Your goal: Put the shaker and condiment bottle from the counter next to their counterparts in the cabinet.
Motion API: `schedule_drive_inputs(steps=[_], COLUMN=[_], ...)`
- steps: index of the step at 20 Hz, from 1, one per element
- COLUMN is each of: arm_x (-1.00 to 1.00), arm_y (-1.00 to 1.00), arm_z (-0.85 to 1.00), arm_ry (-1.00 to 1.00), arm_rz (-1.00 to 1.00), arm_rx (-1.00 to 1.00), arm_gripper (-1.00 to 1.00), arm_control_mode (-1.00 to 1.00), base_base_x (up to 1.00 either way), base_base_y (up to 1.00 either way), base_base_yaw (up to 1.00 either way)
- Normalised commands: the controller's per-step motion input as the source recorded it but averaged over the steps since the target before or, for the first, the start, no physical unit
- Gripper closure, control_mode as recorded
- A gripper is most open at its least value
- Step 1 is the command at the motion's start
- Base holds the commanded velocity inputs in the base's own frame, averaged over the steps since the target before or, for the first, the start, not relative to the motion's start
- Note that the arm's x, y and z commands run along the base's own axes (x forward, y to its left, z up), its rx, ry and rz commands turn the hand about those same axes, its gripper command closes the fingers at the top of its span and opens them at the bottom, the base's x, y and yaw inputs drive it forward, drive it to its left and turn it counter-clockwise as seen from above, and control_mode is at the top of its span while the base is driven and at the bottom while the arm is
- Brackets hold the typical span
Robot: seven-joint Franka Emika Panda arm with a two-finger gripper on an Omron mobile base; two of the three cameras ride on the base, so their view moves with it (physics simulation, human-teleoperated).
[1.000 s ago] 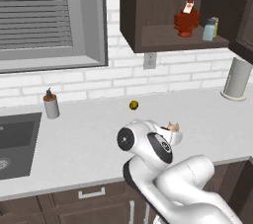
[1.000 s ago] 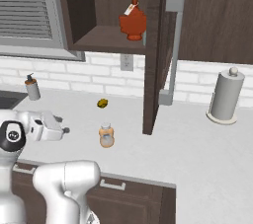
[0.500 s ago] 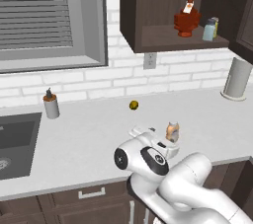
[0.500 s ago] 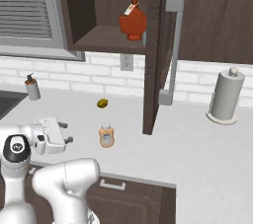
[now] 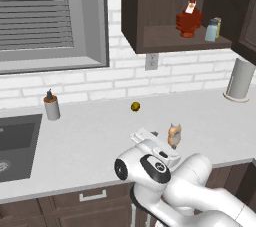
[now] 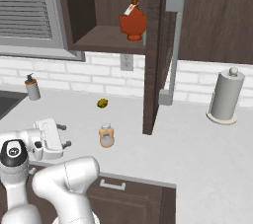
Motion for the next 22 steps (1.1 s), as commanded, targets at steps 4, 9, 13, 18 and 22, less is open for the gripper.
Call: schedule_drive_inputs(steps=[4, 9, 13, 18, 22], arm_x=[0.35, 0.47, 0.53, 0.44, 0.19], arm_y=[-0.34, -0.35, -0.45, -0.54, -0.53], arm_z=[0.0, 0.0, 0.0, 0.0, 0.0], arm_ry=[0.0, 0.0, 0.05, 0.04, 0.05], arm_rz=[0.0, 0.0, 0.0, 0.0, 0.0], arm_rx=[0.0, 0.03, 0.09, 0.12, 0.14], arm_gripper=[-1.0, -1.0, -1.0, -1.0, -1.0], arm_control_mode=[-1.0, -1.0, -1.0, -1.0, -1.0], base_base_x=[0.0, 0.0, 0.0, 0.0, 0.0], base_base_y=[0.0, 0.0, 0.0, 0.0, 0.0], base_base_yaw=[0.0, 0.0, 0.0, 0.0, 0.0])
